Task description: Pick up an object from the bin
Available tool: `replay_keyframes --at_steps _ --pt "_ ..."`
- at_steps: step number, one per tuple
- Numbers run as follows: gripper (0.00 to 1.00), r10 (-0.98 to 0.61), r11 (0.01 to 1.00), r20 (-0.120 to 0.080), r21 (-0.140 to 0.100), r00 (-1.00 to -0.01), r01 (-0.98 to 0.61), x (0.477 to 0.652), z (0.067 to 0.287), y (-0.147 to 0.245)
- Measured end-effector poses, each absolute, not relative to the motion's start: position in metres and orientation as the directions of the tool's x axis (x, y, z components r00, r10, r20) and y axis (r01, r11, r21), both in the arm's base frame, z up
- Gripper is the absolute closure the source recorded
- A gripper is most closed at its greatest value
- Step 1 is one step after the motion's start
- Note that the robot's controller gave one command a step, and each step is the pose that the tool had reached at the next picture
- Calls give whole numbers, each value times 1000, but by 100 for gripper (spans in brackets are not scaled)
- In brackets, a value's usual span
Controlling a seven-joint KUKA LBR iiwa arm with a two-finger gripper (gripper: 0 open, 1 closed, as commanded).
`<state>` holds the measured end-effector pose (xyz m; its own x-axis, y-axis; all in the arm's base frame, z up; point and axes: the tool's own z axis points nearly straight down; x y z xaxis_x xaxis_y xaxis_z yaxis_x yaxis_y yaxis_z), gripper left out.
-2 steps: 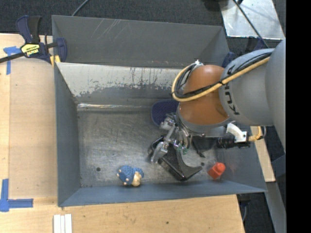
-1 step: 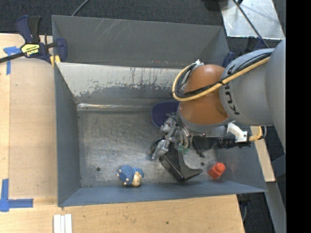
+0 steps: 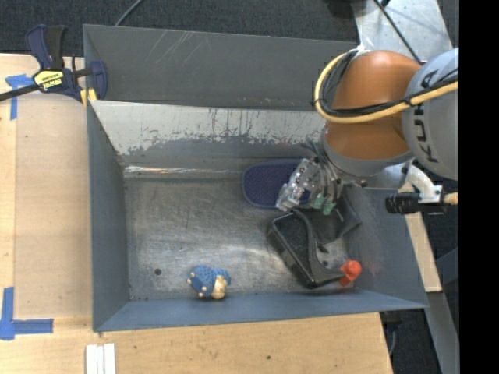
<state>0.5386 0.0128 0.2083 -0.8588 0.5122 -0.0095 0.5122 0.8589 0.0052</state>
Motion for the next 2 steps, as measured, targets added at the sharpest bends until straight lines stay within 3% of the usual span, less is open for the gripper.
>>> replay_keyframes --at_steps 1,2 --pt "0 512 859 -2 0 -859 512 537 203 13" --pt "0 739 673 -1 2 -673 739 589 109 -5"
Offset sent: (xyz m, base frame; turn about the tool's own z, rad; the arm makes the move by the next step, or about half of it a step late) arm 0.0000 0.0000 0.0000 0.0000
